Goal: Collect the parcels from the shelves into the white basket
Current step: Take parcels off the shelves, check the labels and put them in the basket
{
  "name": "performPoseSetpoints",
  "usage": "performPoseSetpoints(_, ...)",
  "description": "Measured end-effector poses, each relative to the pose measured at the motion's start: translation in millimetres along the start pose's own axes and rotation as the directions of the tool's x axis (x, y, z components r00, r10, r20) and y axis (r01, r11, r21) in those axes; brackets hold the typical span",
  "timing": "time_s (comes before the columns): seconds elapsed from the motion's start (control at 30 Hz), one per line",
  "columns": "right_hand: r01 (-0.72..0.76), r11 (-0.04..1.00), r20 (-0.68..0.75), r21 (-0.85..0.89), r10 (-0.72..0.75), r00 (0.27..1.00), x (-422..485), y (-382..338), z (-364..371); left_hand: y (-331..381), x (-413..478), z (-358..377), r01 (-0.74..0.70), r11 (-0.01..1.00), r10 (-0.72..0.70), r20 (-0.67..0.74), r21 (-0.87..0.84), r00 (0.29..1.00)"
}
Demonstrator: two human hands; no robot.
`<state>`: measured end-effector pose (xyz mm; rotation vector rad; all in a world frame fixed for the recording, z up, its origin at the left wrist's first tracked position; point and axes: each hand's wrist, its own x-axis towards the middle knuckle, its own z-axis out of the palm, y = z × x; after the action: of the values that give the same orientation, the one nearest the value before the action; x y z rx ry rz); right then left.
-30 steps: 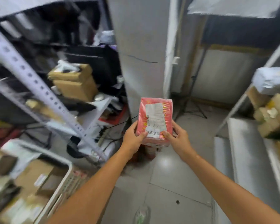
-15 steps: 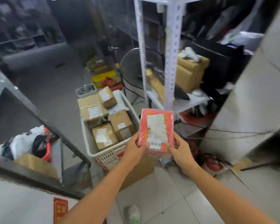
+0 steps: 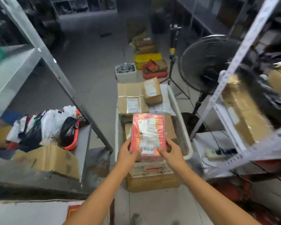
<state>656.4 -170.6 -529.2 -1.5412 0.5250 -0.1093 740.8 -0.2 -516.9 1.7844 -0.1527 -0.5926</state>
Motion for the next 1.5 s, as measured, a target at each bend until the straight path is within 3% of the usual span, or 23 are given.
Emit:
performPoseSetpoints(0.2, -0.051, 0.997, 0.138, -0.058, 0.058, 0.989, 109.9, 52.5, 26.0, -49.4, 83.6, -10.6, 0.081, 0.996, -0.083, -0.149, -0.022, 0.985)
performPoseSetpoints(0.37, -0.048, 0.993, 0.201, -0.105, 0.068, 0.977, 173.3, 94.5, 35.2, -99.9, 142.1, -8.3, 0.136, 0.986, -0.152, -0.191, -0.091, 0.970)
performPoseSetpoints(0.57, -0.071, 0.990, 0.227, -0.124, 0.098, 0.969, 209.1, 125.7, 54.2, -137.1, 178.8, -14.2, 0.205, 0.969, -0.234, -0.237, -0.139, 0.943)
performPoseSetpoints(0.87, -0.123, 0.970, 0.211, -0.210, 0.167, 0.963, 225.1, 125.2, 60.3, -133.3, 202.7, -18.8, 0.285, 0.955, -0.298, -0.236, -0.088, 0.925)
performPoseSetpoints(1.07, -0.212, 0.886, 0.184, -0.413, 0.309, 0.933, 226.8, 102.5, 52.4, -116.7, 194.5, -24.0, 0.353, 0.931, -0.334, -0.173, 0.091, 0.927)
performPoseSetpoints(1.23, -0.212, 0.798, 0.157, -0.564, 0.356, 0.921, 226.2, 57.4, 43.7, -84.9, 188.3, -43.4, 0.324, 0.872, -0.309, -0.101, 0.366, 0.946)
performPoseSetpoints(1.4, -0.204, 0.726, 0.030, -0.657, 0.295, 0.955, 197.1, -3.2, 18.0, -31.8, 186.4, -63.9, 0.160, 0.772, -0.234, 0.042, 0.615, 0.971)
performPoseSetpoints(1.5, -0.233, 0.661, -0.075, -0.714, 0.258, 0.963, 166.1, -42.6, -7.2, 11.3, 185.5, -64.8, -0.030, 0.669, -0.141, 0.167, 0.743, 0.976)
